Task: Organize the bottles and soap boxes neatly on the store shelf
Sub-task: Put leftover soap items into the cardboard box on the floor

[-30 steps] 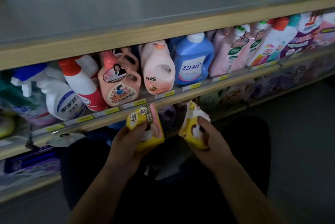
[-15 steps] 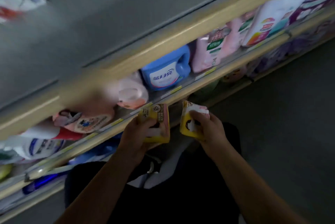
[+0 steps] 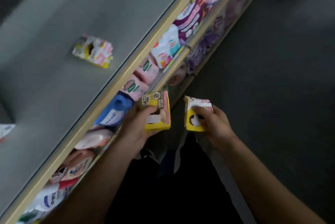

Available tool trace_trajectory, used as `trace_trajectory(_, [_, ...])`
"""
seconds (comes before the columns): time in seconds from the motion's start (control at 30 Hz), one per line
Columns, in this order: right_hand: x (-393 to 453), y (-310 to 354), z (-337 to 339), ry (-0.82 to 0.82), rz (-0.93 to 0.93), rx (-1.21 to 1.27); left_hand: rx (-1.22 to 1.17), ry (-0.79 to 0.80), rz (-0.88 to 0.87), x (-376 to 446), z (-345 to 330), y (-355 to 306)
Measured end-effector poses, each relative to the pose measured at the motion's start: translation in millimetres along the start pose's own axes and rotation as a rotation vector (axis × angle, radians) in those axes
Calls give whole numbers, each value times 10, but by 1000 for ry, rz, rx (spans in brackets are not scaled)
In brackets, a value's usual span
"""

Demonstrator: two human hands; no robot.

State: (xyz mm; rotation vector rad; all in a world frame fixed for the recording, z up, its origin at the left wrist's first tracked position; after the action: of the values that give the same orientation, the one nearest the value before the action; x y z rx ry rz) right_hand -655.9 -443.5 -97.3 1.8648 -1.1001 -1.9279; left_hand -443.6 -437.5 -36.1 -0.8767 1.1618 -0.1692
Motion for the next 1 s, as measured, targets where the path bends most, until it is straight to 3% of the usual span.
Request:
trace_trajectory(0.33, [118, 940, 1304, -268, 62, 168, 254, 266, -70, -170, -1814, -347])
trace_trajectory(0.53, [618, 1579, 1876, -402, 74, 195, 356, 398, -82, 71, -3065, -515])
trace_trajectory(0.73, [1231, 2351, 2460, -585, 36, 254, 480, 479, -27, 368, -4578, -739])
trace_trajectory(1.0, [1808, 3105, 3554, -816, -31, 488, 787, 714, -103, 298, -6770, -1051])
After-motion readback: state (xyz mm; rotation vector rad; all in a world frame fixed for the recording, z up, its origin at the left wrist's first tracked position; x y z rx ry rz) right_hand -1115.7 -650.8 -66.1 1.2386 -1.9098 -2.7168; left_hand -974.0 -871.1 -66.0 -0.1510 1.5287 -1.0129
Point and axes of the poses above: each hand's wrist, its own x-axis towards the middle knuckle, its own z-axis out of the back of the hand, y = z × x, the point moved 6 cm from there along x, towards the middle knuckle, and after that the axes turned 10 degrees about -y, right-handed, at the moved point
